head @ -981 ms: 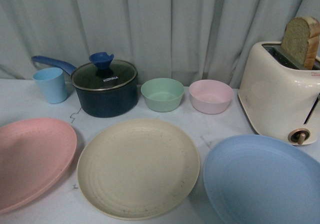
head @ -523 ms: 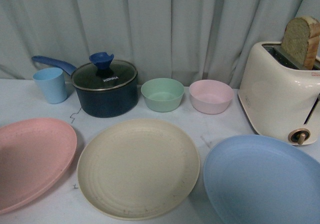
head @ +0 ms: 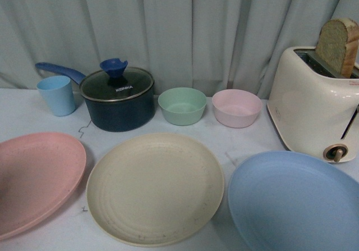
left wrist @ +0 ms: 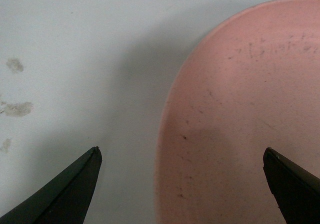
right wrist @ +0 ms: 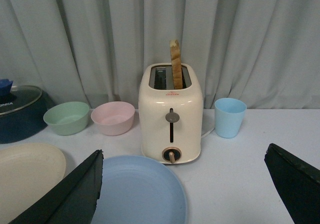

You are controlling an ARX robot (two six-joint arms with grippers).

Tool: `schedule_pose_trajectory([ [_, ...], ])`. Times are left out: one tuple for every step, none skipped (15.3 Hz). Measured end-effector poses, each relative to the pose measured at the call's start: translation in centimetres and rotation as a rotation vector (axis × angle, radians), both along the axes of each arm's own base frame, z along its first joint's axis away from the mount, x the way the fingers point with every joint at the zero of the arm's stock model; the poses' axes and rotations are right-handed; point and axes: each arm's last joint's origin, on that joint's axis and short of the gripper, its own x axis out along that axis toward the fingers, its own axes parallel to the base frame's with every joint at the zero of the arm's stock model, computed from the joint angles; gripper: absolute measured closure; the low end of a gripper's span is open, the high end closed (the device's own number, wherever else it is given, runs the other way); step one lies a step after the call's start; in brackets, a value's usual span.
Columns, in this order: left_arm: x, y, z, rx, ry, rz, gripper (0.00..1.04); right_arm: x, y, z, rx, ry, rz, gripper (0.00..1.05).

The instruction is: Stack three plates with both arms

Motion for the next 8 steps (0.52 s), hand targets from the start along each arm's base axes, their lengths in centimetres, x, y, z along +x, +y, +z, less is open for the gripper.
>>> schedule_pose_trajectory([
  [0.02, -0.09, -0.16, -0.003, 0.001, 0.01, 0.07, 0.0, 0.0, 0.0, 0.0, 0.0, 0.0, 0.06],
  [0.0, -0.13, -0.23, -0.004, 0.004, 0.014, 0.07, 0.0, 0.0, 0.0, 0.0, 0.0, 0.0, 0.06],
  [0.04, -0.26, -0.33, 0.001, 0.006, 0.014, 0.11, 0.0, 0.0, 0.0, 0.0, 0.0, 0.0, 0.06],
  [0.0, -0.29, -0.53, 0.0, 0.013, 0.017, 0.22, 0.0, 0.0, 0.0, 0.0, 0.0, 0.0, 0.06],
  [-0.01, -0.36, -0.68, 0.001, 0.017, 0.018, 0.33, 0.0, 0.0, 0.0, 0.0, 0.0, 0.0, 0.06],
  [0.0, -0.45, -0.77, 0.003, 0.016, 0.017, 0.44, 0.0, 0.0, 0.0, 0.0, 0.0, 0.0, 0.06],
  [0.0, -0.45, -0.76, 0.004, 0.016, 0.018, 0.55, 0.0, 0.0, 0.0, 0.0, 0.0, 0.0, 0.06],
  [0.0, -0.44, -0.77, 0.005, 0.017, 0.019, 0.67, 0.0, 0.0, 0.0, 0.0, 0.0, 0.0, 0.06],
])
